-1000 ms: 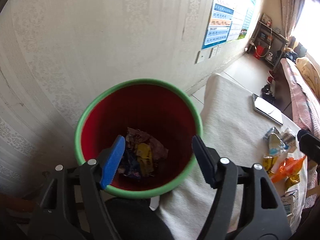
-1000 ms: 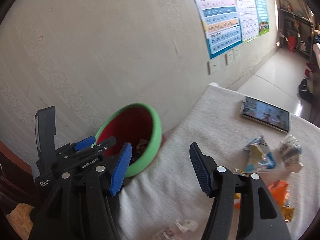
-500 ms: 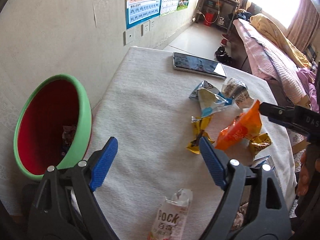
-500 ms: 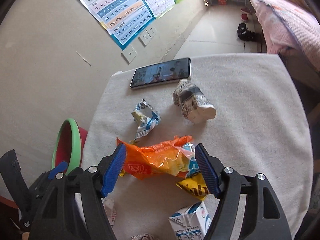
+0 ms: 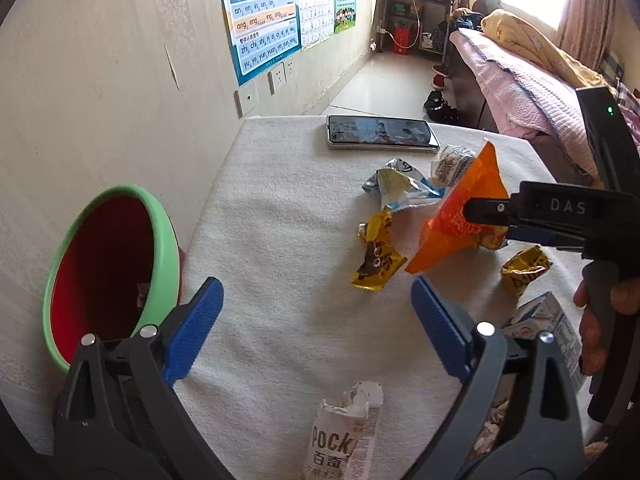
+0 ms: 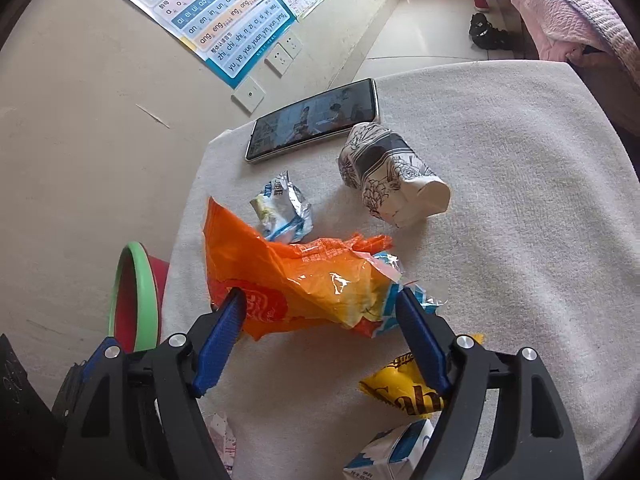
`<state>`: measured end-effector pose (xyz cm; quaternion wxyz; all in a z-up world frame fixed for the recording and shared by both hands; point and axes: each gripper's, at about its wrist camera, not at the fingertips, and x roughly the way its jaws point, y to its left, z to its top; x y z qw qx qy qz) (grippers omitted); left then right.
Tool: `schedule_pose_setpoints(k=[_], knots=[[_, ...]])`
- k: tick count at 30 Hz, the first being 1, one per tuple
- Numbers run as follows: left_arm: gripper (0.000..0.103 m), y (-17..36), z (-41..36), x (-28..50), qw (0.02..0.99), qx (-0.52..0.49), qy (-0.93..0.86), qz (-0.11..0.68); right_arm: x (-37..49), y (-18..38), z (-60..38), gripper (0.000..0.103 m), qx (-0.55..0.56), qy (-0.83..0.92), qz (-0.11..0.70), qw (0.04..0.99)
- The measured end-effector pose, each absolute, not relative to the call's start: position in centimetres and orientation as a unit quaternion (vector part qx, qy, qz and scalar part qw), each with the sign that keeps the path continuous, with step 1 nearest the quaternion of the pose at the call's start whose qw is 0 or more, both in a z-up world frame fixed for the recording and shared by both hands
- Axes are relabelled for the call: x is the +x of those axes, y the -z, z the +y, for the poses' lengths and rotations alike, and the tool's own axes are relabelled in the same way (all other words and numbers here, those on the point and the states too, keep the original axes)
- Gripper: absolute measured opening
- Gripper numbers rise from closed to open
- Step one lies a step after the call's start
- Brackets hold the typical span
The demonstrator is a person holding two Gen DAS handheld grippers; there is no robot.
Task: Collect trash
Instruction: 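Reach the left gripper to the gold wrapper while the right reaches the orange bag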
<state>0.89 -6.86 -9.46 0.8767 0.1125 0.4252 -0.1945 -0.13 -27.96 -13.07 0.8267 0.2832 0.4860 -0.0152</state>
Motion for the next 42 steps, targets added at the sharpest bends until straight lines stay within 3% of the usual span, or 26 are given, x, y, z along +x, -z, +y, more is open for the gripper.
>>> schedule_pose_setpoints(k=[6, 16, 17, 21, 23, 27, 28, 30, 39, 41, 42], knots=[[0.097, 10.8, -6.8, 1.9, 0.855, 0.099, 0.197, 0.469, -0.1, 12.1, -27.9, 0.074, 0.262, 0.023, 0.471, 0.842], [0.097, 10.4, -6.8, 1.3, 0.873, 0.111, 0.202, 0.43, 0.4, 13.3, -28.8, 0.073, 0.297, 0.021, 0.466, 0.833], [0.097, 10.4, -6.9, 1.3, 0.873, 0.109, 0.202, 0.43, 0.4, 13.4, -28.8, 0.066, 0.3, 0.02, 0.467, 0.831], [0.097, 10.3, -7.1, 1.4, 0.876, 0.106, 0.203, 0.425, 0.3, 13.7, -28.6, 0.022, 0.303, 0.005, 0.481, 0.823], [0.097, 10.3, -7.2, 1.7, 0.875, 0.107, 0.204, 0.425, 0.2, 13.5, -28.5, 0.017, 0.304, 0.0, 0.488, 0.818], [0.097, 10.2, -7.1, 3.1, 0.875, 0.095, 0.2, 0.431, -0.5, 11.6, -28.9, 0.024, 0.313, -0.002, 0.475, 0.823], [0.097, 10.2, -7.1, 3.5, 0.875, 0.091, 0.197, 0.433, -0.6, 11.0, -29.1, 0.028, 0.311, 0.003, 0.467, 0.828], [0.097, 10.4, -7.5, 4.8, 0.874, 0.086, 0.191, 0.437, -1.0, 9.7, -29.6, 0.048, 0.305, 0.017, 0.447, 0.841], [0.097, 11.7, -11.4, 9.0, 0.852, 0.167, 0.249, 0.429, -0.8, 9.1, -31.0, 0.054, 0.304, 0.027, 0.441, 0.844], [0.091, 12.6, -12.3, 9.5, 0.84, 0.19, 0.26, 0.436, -0.5, 9.4, -31.0, 0.057, 0.3, 0.023, 0.445, 0.843], [0.082, 13.0, -12.5, 9.8, 0.834, 0.192, 0.267, 0.444, -0.4, 9.4, -30.8, 0.058, 0.294, 0.021, 0.447, 0.845]])
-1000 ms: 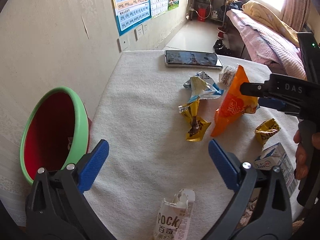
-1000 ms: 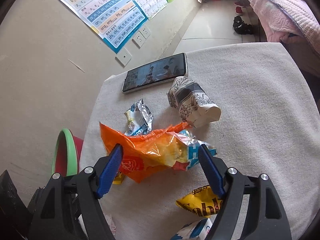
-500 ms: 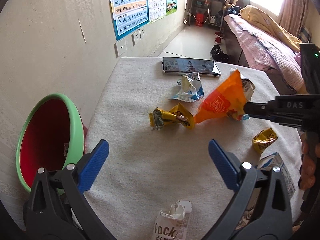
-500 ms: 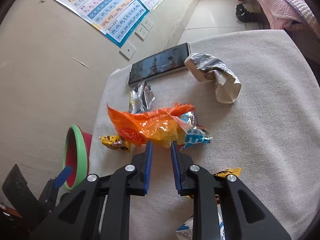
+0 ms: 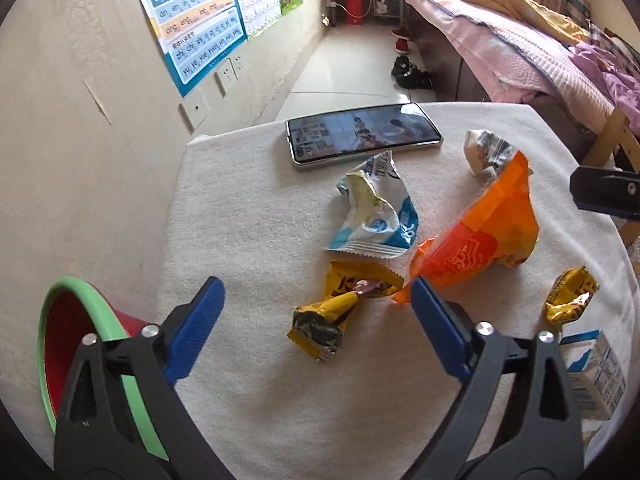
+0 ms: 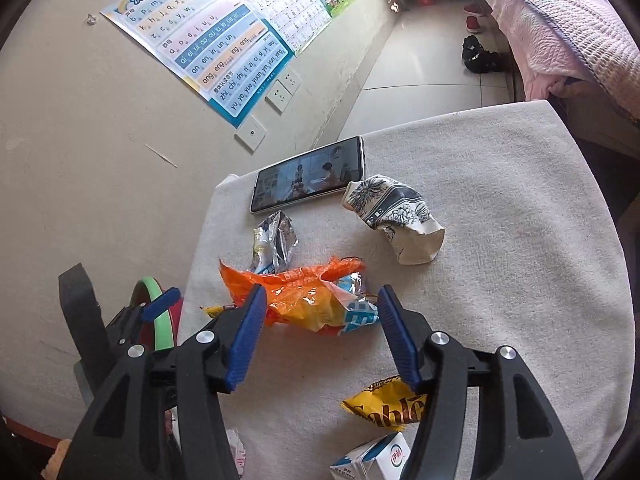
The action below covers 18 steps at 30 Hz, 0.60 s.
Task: Collect trash
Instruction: 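Reach the left gripper to the gold wrapper while the right reaches the orange bag, then grasp the gold wrapper with the left gripper while the right grasps the orange bag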
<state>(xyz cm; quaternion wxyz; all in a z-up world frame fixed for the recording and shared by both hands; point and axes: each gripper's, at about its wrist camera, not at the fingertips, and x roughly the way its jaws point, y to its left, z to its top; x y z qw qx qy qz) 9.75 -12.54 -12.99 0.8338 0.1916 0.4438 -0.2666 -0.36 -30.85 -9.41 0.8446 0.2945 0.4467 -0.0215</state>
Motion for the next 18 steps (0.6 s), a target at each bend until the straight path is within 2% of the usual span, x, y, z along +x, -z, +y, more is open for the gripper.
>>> schedule_pose_setpoints(k=[1, 3, 5, 7, 9, 12, 18], knots=[[0.074, 13.4, -12.7, 10.1, 0.827, 0.187, 0.273, 0.455, -0.2, 9.5, -30.7, 0.058, 0.288, 0.019, 0.448, 0.846], [0.068, 14.3, -12.6, 10.7, 0.809, 0.16, 0.296, 0.483, 0.0, 9.7, -30.3, 0.059, 0.276, 0.011, 0.453, 0.847], [0.056, 15.0, -12.2, 10.9, 0.797, 0.133, 0.304, 0.505, 0.3, 10.0, -30.0, 0.059, 0.266, 0.005, 0.455, 0.85], [0.039, 15.3, -11.7, 10.5, 0.796, 0.127, 0.295, 0.513, 0.6, 10.4, -29.7, 0.059, 0.256, 0.001, 0.457, 0.852], [0.028, 15.3, -11.1, 9.9, 0.799, 0.132, 0.284, 0.513, 1.0, 10.8, -29.5, 0.061, 0.251, -0.004, 0.458, 0.853], [0.024, 14.8, -10.1, 8.7, 0.807, 0.131, 0.271, 0.509, 1.6, 11.6, -29.5, 0.066, 0.261, -0.01, 0.458, 0.85], [0.024, 13.0, -8.0, 7.3, 0.819, 0.097, 0.257, 0.503, 2.1, 12.7, -30.4, 0.07, 0.307, -0.018, 0.445, 0.841]])
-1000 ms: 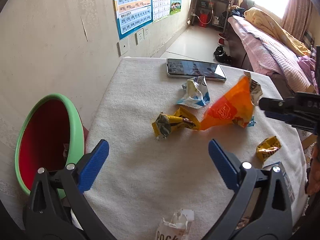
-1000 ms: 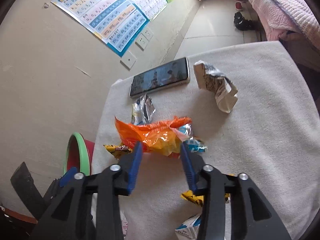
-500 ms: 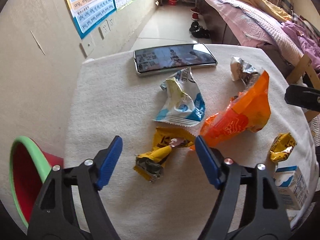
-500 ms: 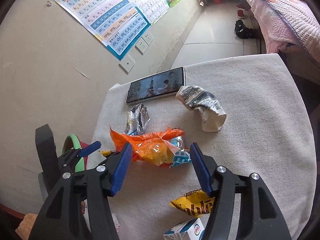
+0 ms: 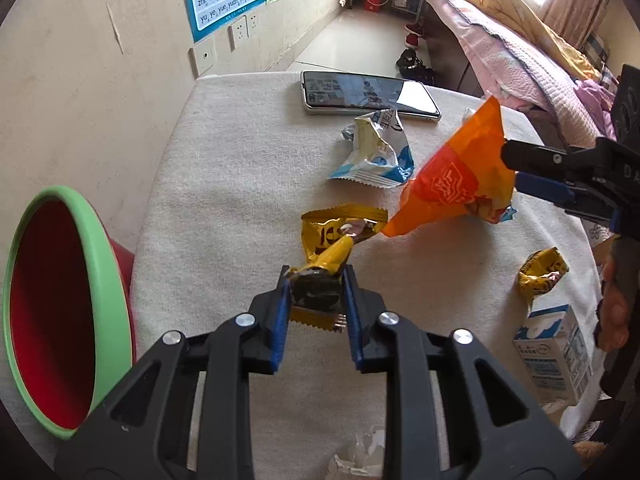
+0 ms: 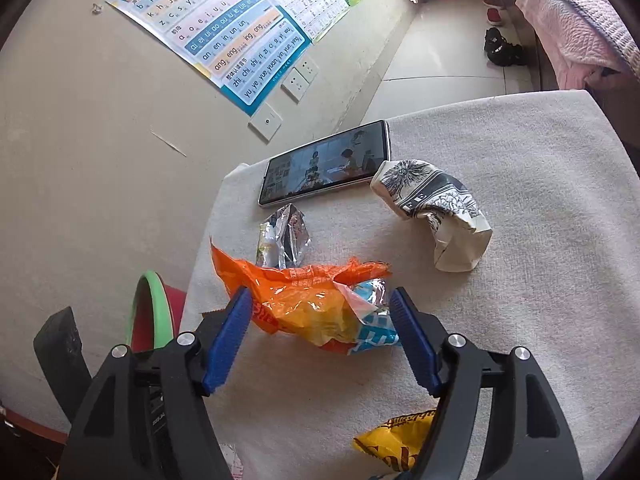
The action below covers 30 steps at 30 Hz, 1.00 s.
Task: Collect trash
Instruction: 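Grasp the gold wrapper with the left gripper while the right grasps the orange bag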
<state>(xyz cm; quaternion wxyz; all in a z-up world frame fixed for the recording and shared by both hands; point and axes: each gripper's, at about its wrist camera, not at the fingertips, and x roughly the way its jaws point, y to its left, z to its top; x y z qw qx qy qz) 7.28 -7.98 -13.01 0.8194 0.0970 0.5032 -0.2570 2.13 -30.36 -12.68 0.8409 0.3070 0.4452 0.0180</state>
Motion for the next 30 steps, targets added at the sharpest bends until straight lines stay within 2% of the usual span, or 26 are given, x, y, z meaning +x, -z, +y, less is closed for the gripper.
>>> schedule_pose_setpoints(k=[5, 11, 16, 19, 21, 25, 30], knots=[[0.024, 12.8, -6.8, 5.8, 0.817, 0.079, 0.255, 0.511, 2.7, 12.9, -28.7, 0.072, 0.279, -0.05, 0.474, 0.833], [0.024, 13.6, -5.1, 5.1, 0.813, 0.06, 0.239, 0.527, 2.7, 12.2, -23.3, 0.072, 0.223, -0.186, 0.535, 0.793], [0.024, 13.3, -3.3, 5.0, 0.822, 0.041, 0.218, 0.525, 1.8, 9.8, -22.7, 0.072, 0.207, -0.199, 0.51, 0.811], [0.024, 13.4, -2.7, 5.1, 0.824, 0.035, 0.211, 0.525, 2.0, 9.3, -23.1, 0.073, 0.178, -0.15, 0.493, 0.838], [0.024, 13.5, -2.5, 5.0, 0.824, 0.034, 0.21, 0.526, 2.3, 10.3, -23.4, 0.074, 0.162, -0.108, 0.498, 0.845], [0.024, 13.6, -2.6, 4.7, 0.823, 0.034, 0.212, 0.526, 2.8, 14.0, -24.5, 0.074, 0.239, -0.104, 0.526, 0.81], [0.024, 13.5, -2.2, 4.6, 0.826, 0.031, 0.207, 0.523, 3.0, 15.5, -23.0, 0.074, 0.233, -0.116, 0.549, 0.794]])
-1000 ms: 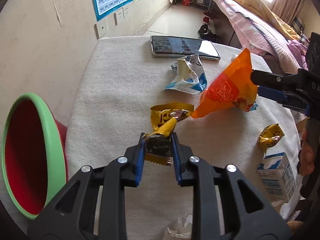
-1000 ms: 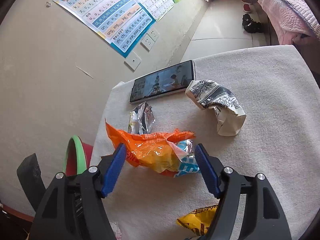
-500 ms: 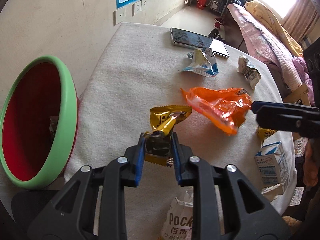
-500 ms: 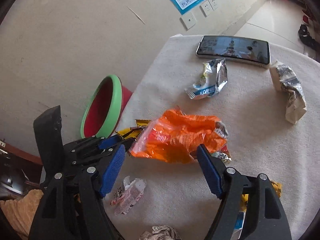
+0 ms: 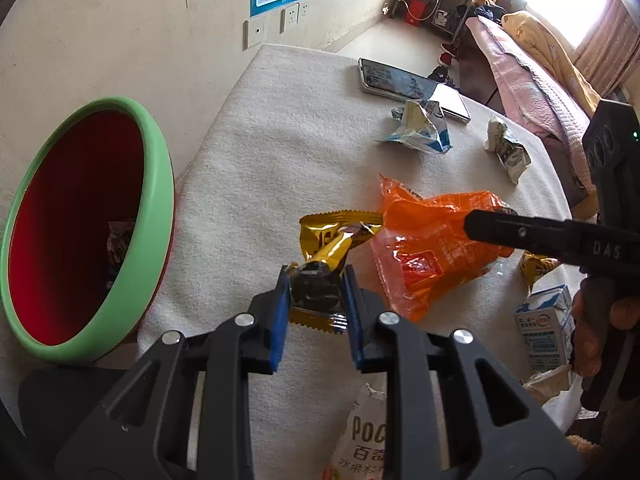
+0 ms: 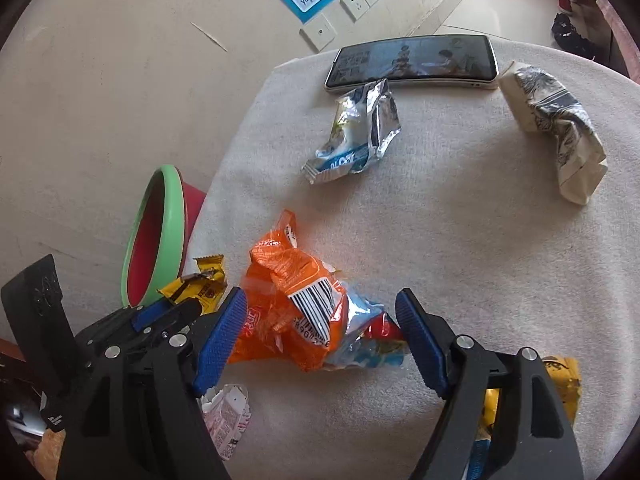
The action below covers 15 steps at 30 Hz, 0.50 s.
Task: Collect trash
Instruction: 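Grasp the gold wrapper with the left gripper while the right grasps the orange bag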
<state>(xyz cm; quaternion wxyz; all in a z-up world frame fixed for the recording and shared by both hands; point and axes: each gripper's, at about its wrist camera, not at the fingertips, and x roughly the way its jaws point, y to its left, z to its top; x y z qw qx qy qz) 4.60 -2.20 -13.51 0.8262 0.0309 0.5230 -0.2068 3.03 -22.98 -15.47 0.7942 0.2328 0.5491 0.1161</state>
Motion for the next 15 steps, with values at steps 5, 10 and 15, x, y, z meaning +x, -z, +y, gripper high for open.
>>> schedule_pose_setpoints(k=[5, 10, 15], knots=[[0.024, 13.1, -1.5, 4.6, 0.831, 0.026, 0.2, 0.518, 2.7, 15.3, -21.9, 0.054, 0.222, -0.123, 0.55, 0.795], [0.024, 12.4, -0.7, 4.8, 0.839, 0.016, 0.192, 0.51, 2.4, 11.9, -20.7, 0.052, 0.181, -0.106, 0.511, 0.833], [0.024, 11.3, 0.4, 4.9, 0.848, 0.001, 0.184, 0.497, 1.7, 8.1, -19.1, 0.052, 0.121, -0.082, 0.461, 0.875]])
